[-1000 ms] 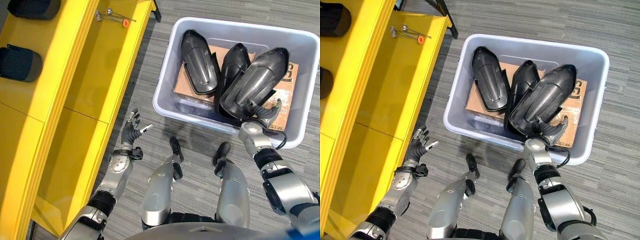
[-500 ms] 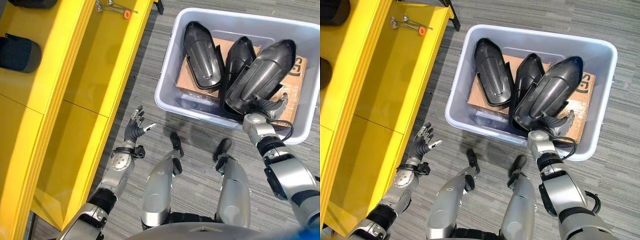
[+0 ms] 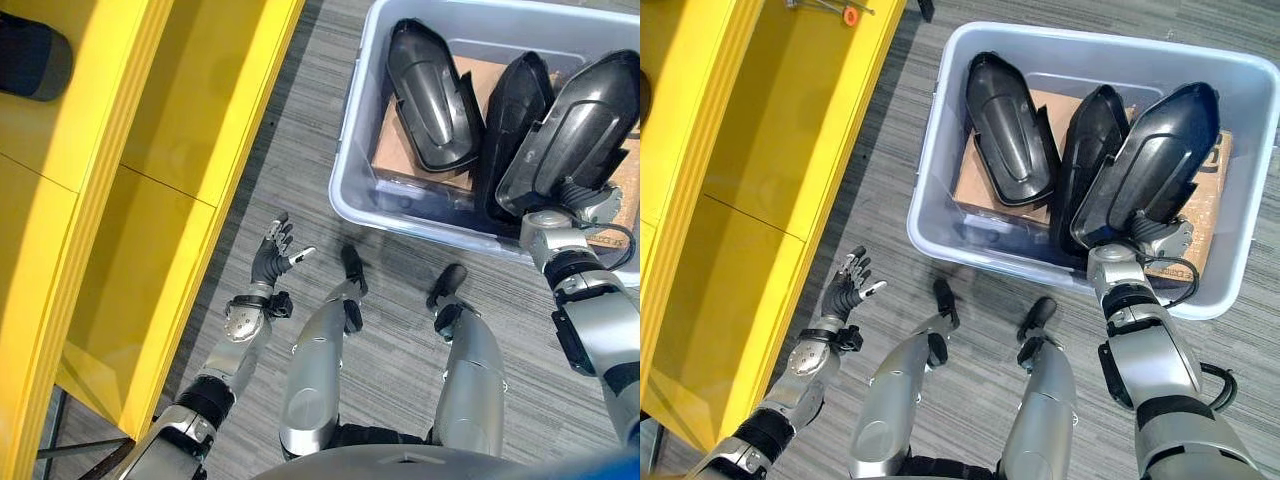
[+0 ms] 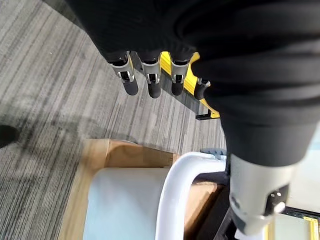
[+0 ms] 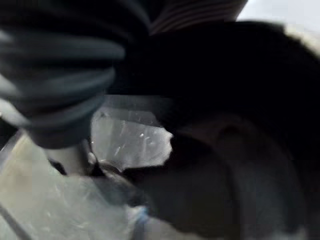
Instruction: Move parts from the plastic box to the shelf.
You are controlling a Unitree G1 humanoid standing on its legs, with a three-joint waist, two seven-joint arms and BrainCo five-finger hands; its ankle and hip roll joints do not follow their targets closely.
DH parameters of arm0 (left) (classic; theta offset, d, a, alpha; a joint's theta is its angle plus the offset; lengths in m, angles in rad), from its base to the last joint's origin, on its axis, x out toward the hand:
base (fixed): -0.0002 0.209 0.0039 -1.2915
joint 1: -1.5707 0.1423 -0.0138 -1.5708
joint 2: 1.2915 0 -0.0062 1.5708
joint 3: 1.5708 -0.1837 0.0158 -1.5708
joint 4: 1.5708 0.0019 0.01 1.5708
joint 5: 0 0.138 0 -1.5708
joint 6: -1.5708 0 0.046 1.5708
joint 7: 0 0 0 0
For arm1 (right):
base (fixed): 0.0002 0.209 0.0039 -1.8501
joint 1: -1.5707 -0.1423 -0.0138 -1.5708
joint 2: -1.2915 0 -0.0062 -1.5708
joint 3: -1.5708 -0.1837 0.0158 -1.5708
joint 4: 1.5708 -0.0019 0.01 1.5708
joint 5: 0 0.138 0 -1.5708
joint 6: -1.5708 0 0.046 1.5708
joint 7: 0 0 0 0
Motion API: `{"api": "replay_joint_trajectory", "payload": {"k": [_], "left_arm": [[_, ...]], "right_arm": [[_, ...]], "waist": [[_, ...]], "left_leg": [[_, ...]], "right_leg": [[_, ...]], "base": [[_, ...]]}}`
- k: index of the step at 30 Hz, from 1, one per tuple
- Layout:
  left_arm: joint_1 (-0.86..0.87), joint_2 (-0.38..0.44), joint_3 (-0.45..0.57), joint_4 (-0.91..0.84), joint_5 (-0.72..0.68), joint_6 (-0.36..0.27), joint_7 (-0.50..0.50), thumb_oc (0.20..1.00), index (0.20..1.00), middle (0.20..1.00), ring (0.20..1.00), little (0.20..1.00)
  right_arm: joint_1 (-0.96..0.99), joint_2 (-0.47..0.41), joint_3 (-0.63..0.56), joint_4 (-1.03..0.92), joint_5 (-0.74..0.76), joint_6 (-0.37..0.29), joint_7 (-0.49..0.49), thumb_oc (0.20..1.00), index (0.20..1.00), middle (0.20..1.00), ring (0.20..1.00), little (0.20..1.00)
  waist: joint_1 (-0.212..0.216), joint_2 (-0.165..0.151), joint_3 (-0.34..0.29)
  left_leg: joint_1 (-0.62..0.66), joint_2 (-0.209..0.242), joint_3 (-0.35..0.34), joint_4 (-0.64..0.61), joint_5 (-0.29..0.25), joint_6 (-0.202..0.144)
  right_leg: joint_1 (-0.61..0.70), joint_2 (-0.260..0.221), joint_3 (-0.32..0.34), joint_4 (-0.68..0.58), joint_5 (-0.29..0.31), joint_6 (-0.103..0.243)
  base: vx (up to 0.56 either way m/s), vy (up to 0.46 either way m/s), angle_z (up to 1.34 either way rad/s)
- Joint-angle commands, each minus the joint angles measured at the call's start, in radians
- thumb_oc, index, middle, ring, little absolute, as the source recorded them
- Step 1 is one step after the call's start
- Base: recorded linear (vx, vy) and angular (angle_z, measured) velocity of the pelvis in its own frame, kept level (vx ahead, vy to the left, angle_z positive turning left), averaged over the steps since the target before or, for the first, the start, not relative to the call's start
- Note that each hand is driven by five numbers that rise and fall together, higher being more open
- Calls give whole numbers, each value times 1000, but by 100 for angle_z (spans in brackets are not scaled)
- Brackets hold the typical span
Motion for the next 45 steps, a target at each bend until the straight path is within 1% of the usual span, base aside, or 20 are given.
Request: {"api": "replay_joint_trajectory", "payload": {"k": [1, 4, 5, 9, 10, 13, 15, 16, 18, 20, 21, 22, 24, 26, 31, 36, 39, 42, 43, 45], "left_arm": [[-6, 3, -25, -2, -16, -67, -29, 1000, 1000, 1000, 1000, 1000], [-6, 2, -26, 3, -25, -71, -34, 1000, 1000, 1000, 1000, 1000], [-7, 1, -24, 6, -20, -74, -41, 1000, 1000, 1000, 1000, 1000], [-11, -2, -27, 12, -20, -77, -40, 1000, 1000, 1000, 1000, 1000], [-9, -6, -24, 29, -16, -89, -47, 1000, 1000, 1000, 1000, 1000], [-13, -8, -24, 35, -9, -90, -45, 1000, 1000, 1000, 1000, 1000], [-13, -11, -23, 45, -6, -95, -44, 1000, 1000, 1000, 1000, 1000], [-18, -14, -18, 56, -3, -96, -49, 1000, 1000, 1000, 1000, 1000], [-21, -14, -16, 60, 1, -93, -47, 1000, 1000, 1000, 1000, 1000], [-21, -13, -14, 60, 2, -91, -44, 1000, 1000, 1000, 1000, 1000], [-20, -1, -10, 57, 1, -86, -50, 1000, 1000, 1000, 1000, 1000], [-19, 1, -6, 56, 1, -83, -55, 1000, 1000, 1000, 1000, 1000], [-16, 4, -3, 56, 5, -80, -61, 1000, 1000, 1000, 1000, 1000], [-8, 12, 4, 57, 5, -80, -74, 1000, 1000, 1000, 1000, 1000], [1, 25, 12, 50, 3, -71, -87, 1000, 1000, 1000, 1000, 1000], [19, 31, 22, 50, 9, -71, -88, 1000, 1000, 1000, 1000, 1000], [36, 40, 34, 60, 2, -80, -88, 1000, 1000, 1000, 1000, 1000], [41, 39, 38, 60, 5, -82, -86, 1000, 1000, 1000, 1000, 1000], [52, 38, 46, 62, 6, -85, -87, 1000, 1000, 1000, 1000, 1000], [74, 39, 59, 64, 4, -87, -90, 1000, 1000, 1000, 1000, 1000]], "right_arm": [[129, 98, -29, 112, 114, 113, 148, 200, 200, 200, 200, 200], [146, 94, -31, 120, 94, 112, 148, 200, 200, 200, 200, 200], [159, 92, -29, 120, 65, 105, 153, 200, 200, 200, 200, 200], [161, 91, -24, 122, 46, 112, 152, 200, 200, 200, 200, 200], [179, 95, -14, 121, 5, 100, 140, 200, 200, 200, 200, 200], [187, 97, -2, 113, -28, 86, 120, 200, 200, 200, 200, 200], [187, 99, 5, 102, -48, 62, 97, 200, 200, 200, 200, 200], [163, 86, 13, 71, -146, -11, 34, 200, 200, 200, 200, 200], [143, 73, 22, 48, -194, -17, -8, 200, 200, 200, 200, 200], [138, 65, 23, 34, -214, -20, -21, 200, 200, 200, 200, 200], [114, 37, 30, 0, -273, -50, -43, 200, 200, 200, 200, 200], [107, 30, 31, -9, -294, -59, -52, 200, 200, 200, 200, 200], [94, 21, 33, -19, -305, -65, -55, 200, 200, 200, 200, 200], [77, -4, 38, -47, -353, -94, -69, 200, 200, 200, 200, 200], [61, -23, 54, -92, -397, -104, -89, 200, 200, 200, 200, 200], [53, -40, 59, -123, -414, -119, -71, 200, 200, 200, 200, 200], [47, -52, 66, -155, -449, -134, -18, 200, 200, 200, 200, 200], [49, -54, 71, -164, -456, -146, 2, 200, 200, 200, 200, 200], [62, -52, 78, -183, -456, -175, 30, 200, 200, 200, 200, 200], [98, -47, 84, -239, -474, -203, 80, 200, 200, 200, 200, 200]], "waist": [[21, 69, -1], [19, 67, -1], [17, 64, -1], [15, 60, -1], [11, 55, -1], [8, 51, -1], [6, 48, -1], [3, 44, -1], [2, 40, -1], [1, 37, -1], [-1, 30, -1], [0, 27, -1], [0, 25, -1], [1, 15, -1], [4, 0, -1], [8, -9, -1], [11, -21, -2], [12, -23, -2], [13, -28, -16], [10, -38, -41]], "left_leg": [[-42, 67, -7, 53, -53, -95], [-48, 68, -11, 56, -54, -94], [-49, 68, -11, 53, -53, -94], [-51, 70, -13, 54, -54, -95], [-52, 71, -17, 57, -56, -94], [-51, 71, -20, 54, -55, -93], [-46, 70, -22, 52, -55, -93], [-29, 68, -27, 45, -53, -92], [-17, 68, -29, 42, -54, -92], [-10, 68, -30, 40, -55, -92], [11, 68, -35, 38, -59, -90], [18, 68, -35, 37, -60, -90], [31, 68, -35, 34, -61, -89], [74, 70, -32, 20, -61, -87], [145, 67, -30, -8, -59, -84], [200, 65, -31, -33, -52, -85], [261, 64, -31, -61, -42, -88], [275, 64, -32, -68, -38, -90], [292, 64, -34, -79, -34, -91], [325, 65, -32, -101, -26, -94]], "right_leg": [[-52, -46, 6, 100, -26, 79], [-56, -44, 7, 101, -27, 79], [-56, -40, 7, 94, -24, 80], [-58, -38, 7, 91, -22, 80], [-57, -32, 11, 86, -20, 79], [-57, -26, 15, 79, -16, 80], [-51, -20, 16, 73, -15, 78], [-35, -10, 23, 60, -12, 79], [-24, -7, 25, 53, -10, 81], [-18, -5, 25, 49, -9, 82], [4, 1, 29, 39, -9, 84], [12, 1, 28, 35, -8, 85], [25, 3, 28, 29, -7, 85], [68, 6, 26, 8, -4, 90], [140, 15, 23, -26, -1, 98], [200, 23, 18, -51, -1, 101], [268, 28, 9, -76, -5, 102], [285, 32, 6, -87, -4, 102], [307, 36, 4, -103, -2, 101], [347, 46, 2, -133, 1, 100]], "base": [[0, 0, 0], [0, 0, 0], [-3, -30, 0], [-1, -11, -1], [-7, -41, -1], [-5, -17, 0], [-7, -20, -9], [-5, -20, -11], [-4, -10, -2], [-1, -10, 2], [0, 0, 0], [0, 0, 0], [0, 0, 0], [15, -3, 0], [21, 1, -1], [13, 7, 1], [35, 38, -1], [13, 15, -3], [62, 47, -4], [93, 74, -3]]}}
